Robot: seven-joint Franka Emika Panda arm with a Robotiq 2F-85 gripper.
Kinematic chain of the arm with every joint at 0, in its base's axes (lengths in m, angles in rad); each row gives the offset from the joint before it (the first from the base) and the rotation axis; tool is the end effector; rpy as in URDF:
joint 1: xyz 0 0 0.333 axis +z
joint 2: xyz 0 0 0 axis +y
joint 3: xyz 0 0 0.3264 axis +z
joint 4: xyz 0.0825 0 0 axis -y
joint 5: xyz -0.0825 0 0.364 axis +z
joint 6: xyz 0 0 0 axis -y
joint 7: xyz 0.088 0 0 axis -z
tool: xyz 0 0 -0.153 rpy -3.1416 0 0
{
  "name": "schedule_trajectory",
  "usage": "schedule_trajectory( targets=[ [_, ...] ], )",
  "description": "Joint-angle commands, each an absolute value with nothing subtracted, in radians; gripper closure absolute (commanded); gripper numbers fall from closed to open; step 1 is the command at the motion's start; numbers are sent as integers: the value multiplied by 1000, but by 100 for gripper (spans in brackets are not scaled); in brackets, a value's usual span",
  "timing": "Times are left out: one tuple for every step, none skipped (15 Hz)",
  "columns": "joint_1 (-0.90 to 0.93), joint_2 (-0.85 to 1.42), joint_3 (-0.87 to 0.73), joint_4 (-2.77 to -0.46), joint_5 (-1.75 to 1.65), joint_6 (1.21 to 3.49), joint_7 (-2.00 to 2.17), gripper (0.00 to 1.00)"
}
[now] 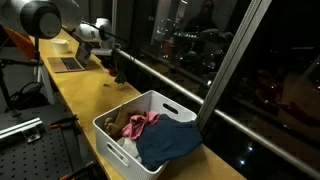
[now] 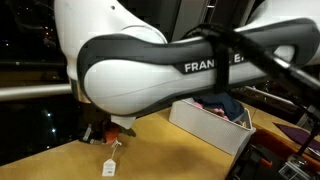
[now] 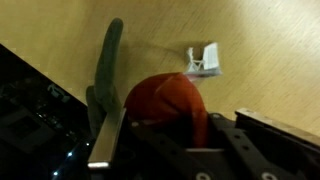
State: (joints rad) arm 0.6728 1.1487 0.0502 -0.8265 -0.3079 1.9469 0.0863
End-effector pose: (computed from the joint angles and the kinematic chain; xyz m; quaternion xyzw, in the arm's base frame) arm 0.6199 0.4813 0.1724 0.9282 0.3522 0.0338 0.1149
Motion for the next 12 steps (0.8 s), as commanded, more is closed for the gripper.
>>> schedule_trajectory(
  targets=[
    [656,958,12,-1067,-324,1934,184,100],
    [651,923,3,-1113,-323,1934,201,100],
    [643,886,-7,-1161,-320,1935,220,100],
    [635,849,-15,-1210,-318,1934,235,100],
    [626,813,-23,-1259,-317,1936,248,100],
    [619,776,-31,-1308,-318,1937,264,100],
    [611,737,-39,-1358,-317,1938,277,100],
    [604,698,-48,-1408,-317,1940,292,100],
    [596,657,-56,-1458,-319,1943,304,100],
    [589,617,-65,-1509,-321,1947,315,100],
    [580,573,-74,-1562,-322,1955,322,100],
    [570,530,-82,-1613,-322,1962,325,100]
  ],
)
